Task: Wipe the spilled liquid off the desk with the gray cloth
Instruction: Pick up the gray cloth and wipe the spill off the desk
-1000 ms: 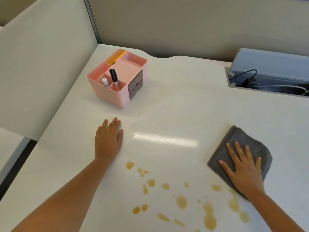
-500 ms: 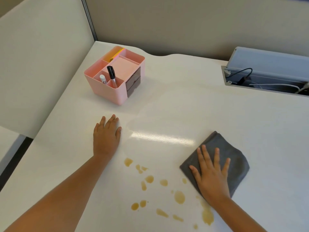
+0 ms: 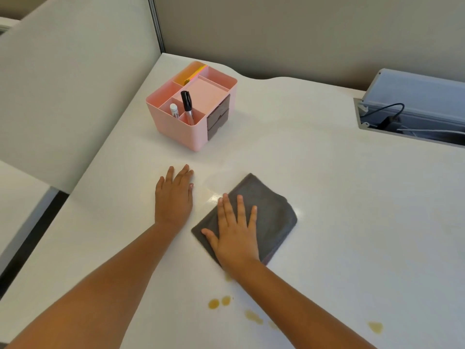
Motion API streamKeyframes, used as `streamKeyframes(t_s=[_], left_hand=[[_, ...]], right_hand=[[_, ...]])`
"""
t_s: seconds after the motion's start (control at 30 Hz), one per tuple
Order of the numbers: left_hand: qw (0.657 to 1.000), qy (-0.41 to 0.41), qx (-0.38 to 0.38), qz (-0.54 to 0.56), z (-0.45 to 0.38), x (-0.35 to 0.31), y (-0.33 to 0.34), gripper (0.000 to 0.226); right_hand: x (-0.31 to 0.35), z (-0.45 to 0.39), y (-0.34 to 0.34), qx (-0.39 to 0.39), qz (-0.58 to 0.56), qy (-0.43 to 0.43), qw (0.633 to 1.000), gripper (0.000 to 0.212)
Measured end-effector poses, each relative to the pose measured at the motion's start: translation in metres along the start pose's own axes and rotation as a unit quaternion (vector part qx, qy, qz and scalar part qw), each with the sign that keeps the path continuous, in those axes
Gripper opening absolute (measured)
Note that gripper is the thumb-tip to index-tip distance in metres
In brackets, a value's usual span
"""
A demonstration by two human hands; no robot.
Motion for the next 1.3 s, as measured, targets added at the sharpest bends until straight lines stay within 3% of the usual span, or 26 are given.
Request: streamKeyframes(t_s=[0.17,0.37,0.7,0.87,1.0,1.3], left_hand=[[1.000,0.003,0.015,-0.007,-0.001,0.001,0.003,0.041],[1.000,0.006,0.000,-0.011,0.000,0.000,0.000,0.039],[1.000,0.009,-0.015,-0.007,0.001,-0.002,0.000,0.036],[1.000,0.008,-0.028,-0.005,0.001,-0.001,-0.002,0.035],[0.999,0.011,-0.039,0.000,0.001,-0.003,-0.001,0.034],[0.999,0.012,-0.044,-0.008,0.001,-0.003,0.002,0.034]], right_hand=[[0.030,0.024,0.011,0.021,-0.004,-0.087,0.996,0.074],[-0.018,0.059,0.000,0.030,0.030,-0.135,0.990,0.069],[-0.200,0.111,-0.034,-0.001,0.018,0.058,0.998,0.071],[-0.254,0.162,-0.038,-0.017,-0.003,0.152,0.988,0.073],[-0.239,0.193,-0.028,-0.026,0.004,0.166,0.986,0.072],[-0.116,0.181,-0.002,-0.060,0.029,0.051,0.996,0.067]])
Point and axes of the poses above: each hand's wrist, its own z-axis away from the middle knuckle, its own y-axis out of the palm, x = y × z, the point moved 9 cm from there along -z, towards the middle knuckle, and after that the axes turned 7 degrees about -z, right-handed, at the moved point
